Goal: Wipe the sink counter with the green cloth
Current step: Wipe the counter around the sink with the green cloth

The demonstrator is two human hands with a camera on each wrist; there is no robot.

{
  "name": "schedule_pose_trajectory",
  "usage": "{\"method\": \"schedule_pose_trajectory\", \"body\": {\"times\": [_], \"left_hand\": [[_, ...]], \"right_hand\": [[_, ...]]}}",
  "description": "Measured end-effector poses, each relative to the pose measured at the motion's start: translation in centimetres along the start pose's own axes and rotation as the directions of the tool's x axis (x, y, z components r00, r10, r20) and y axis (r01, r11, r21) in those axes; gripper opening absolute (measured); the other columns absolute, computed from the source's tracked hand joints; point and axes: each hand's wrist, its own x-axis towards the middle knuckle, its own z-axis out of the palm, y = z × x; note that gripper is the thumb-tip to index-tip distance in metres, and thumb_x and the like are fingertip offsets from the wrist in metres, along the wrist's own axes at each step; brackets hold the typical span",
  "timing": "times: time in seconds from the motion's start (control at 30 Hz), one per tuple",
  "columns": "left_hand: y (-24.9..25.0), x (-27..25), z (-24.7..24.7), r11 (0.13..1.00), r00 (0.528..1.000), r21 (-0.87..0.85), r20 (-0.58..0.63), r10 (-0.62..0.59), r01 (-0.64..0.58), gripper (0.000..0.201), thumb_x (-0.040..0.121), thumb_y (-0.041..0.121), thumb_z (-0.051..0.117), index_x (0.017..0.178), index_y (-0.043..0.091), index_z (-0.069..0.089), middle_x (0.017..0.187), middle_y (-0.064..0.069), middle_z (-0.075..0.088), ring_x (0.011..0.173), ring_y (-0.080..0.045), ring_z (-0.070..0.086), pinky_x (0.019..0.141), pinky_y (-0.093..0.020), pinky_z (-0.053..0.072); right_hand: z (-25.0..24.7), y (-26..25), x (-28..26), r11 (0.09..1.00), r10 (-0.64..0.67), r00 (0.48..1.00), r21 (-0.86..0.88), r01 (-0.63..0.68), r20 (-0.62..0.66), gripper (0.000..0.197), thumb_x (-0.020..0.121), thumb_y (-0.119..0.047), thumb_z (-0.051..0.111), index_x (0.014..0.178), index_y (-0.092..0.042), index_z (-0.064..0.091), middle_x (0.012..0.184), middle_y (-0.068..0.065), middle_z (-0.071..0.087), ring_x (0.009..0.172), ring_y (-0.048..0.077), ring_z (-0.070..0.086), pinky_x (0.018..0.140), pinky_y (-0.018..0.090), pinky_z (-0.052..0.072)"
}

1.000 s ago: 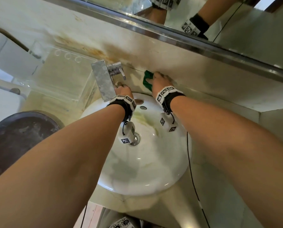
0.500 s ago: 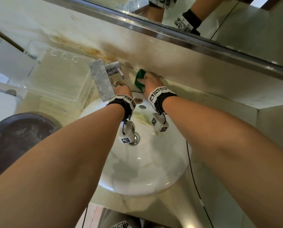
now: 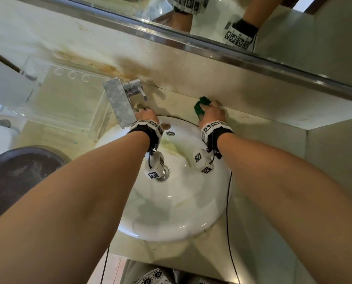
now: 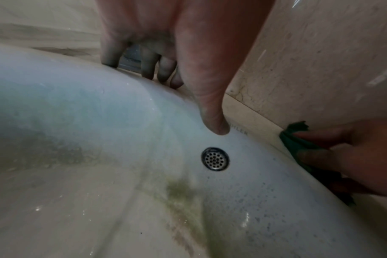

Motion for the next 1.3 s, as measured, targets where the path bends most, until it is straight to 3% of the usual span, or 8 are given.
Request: {"method": "schedule_pose_trajectory", "body": {"times": [0.17,0.33,0.5,0.73,0.8,0.97,1.1,1.3], "left_hand": [[0.2,0.3,0.1,0.998,1.0,0.064,0.006,-0.007,0.007,0.102,0.076,0.068,0.066,0.145,0.001,0.033,0.154,-0.021,0.021,0.141,-0.039,0.026,0.113,-0.043,0.033],[0.2,0.7,0.3,0.994,1.0,0.112,0.011,0.008,-0.009,0.1,0.075,0.068,0.066,0.144,0.002,0.036,0.152,-0.021,0.025,0.14,-0.039,0.029,0.113,-0.043,0.032],[0.3,0.8,0.3,0.991,1.0,0.131,0.009,0.026,-0.027,0.097,0.076,0.066,0.067,0.141,0.001,0.037,0.149,-0.02,0.029,0.136,-0.038,0.033,0.111,-0.043,0.032],[0.9,0.3,0.9,0.984,0.996,0.155,0.008,0.085,-0.085,0.099,0.075,0.055,0.075,0.144,0.0,0.031,0.145,-0.02,0.035,0.135,-0.039,0.032,0.109,-0.05,0.035],[1.4,-0.6,1.3,0.97,0.991,0.203,0.0,0.137,-0.134,0.101,0.072,0.053,0.079,0.145,0.004,0.03,0.145,-0.017,0.035,0.136,-0.038,0.03,0.106,-0.054,0.035],[2.6,-3.8,1.0,0.93,0.952,0.201,0.041,0.305,-0.307,0.072,0.078,0.038,0.075,0.136,0.011,0.043,0.132,-0.013,0.049,0.124,-0.036,0.044,0.098,-0.052,0.044],[2.9,-7.3,0.1,0.899,0.92,0.193,0.062,0.388,-0.393,0.071,0.081,0.039,0.074,0.139,0.011,0.044,0.134,-0.012,0.053,0.12,-0.034,0.053,0.098,-0.047,0.047],[1.9,-13.4,-0.9,0.898,0.915,0.189,0.015,0.403,-0.398,0.074,0.082,0.042,0.075,0.141,0.011,0.045,0.136,-0.011,0.056,0.121,-0.03,0.056,0.1,-0.042,0.047]], "right_hand": [[-0.9,2.5,-1.0,0.995,0.092,0.995,-0.026,-0.092,0.024,0.054,0.091,-0.014,0.055,0.143,-0.024,0.044,0.15,0.005,0.026,0.123,0.034,0.041,0.108,0.034,0.038],[-1.2,2.2,-1.6,0.993,0.118,0.99,-0.027,-0.116,0.074,0.061,0.089,-0.009,0.053,0.146,-0.023,0.037,0.154,0.005,0.02,0.127,0.035,0.035,0.108,0.034,0.037],[-1.2,0.8,-2.0,1.0,-0.027,0.99,0.013,0.026,0.141,0.063,0.087,-0.007,0.052,0.145,-0.024,0.036,0.149,0.005,0.026,0.127,0.034,0.032,0.108,0.032,0.033],[-2.2,0.2,-4.1,0.982,-0.185,0.977,0.057,0.18,0.102,0.054,0.091,-0.011,0.052,0.144,-0.018,0.041,0.149,0.009,0.037,0.131,0.027,0.041,0.111,0.026,0.031],[-3.2,0.2,-5.0,0.976,-0.214,0.974,0.049,0.21,0.08,0.05,0.092,-0.012,0.054,0.142,-0.016,0.045,0.145,0.011,0.042,0.129,0.028,0.045,0.108,0.028,0.035],[-5.9,0.5,-8.4,0.976,-0.216,0.973,-0.001,0.217,0.087,0.038,0.089,-0.015,0.061,0.127,-0.014,0.059,0.127,0.008,0.058,0.111,0.027,0.058,0.094,0.029,0.046],[-8.2,0.7,-12.0,0.975,-0.172,0.975,-0.118,0.189,0.141,0.026,0.09,-0.008,0.049,0.107,-0.013,0.068,0.11,0.008,0.065,0.096,0.028,0.063,0.079,0.028,0.05],[-10.0,1.3,-17.6,0.977,-0.165,0.978,-0.117,0.18,0.128,0.031,0.095,-0.013,0.04,0.11,-0.015,0.067,0.108,0.01,0.066,0.082,0.027,0.06,0.069,0.028,0.045]]}}
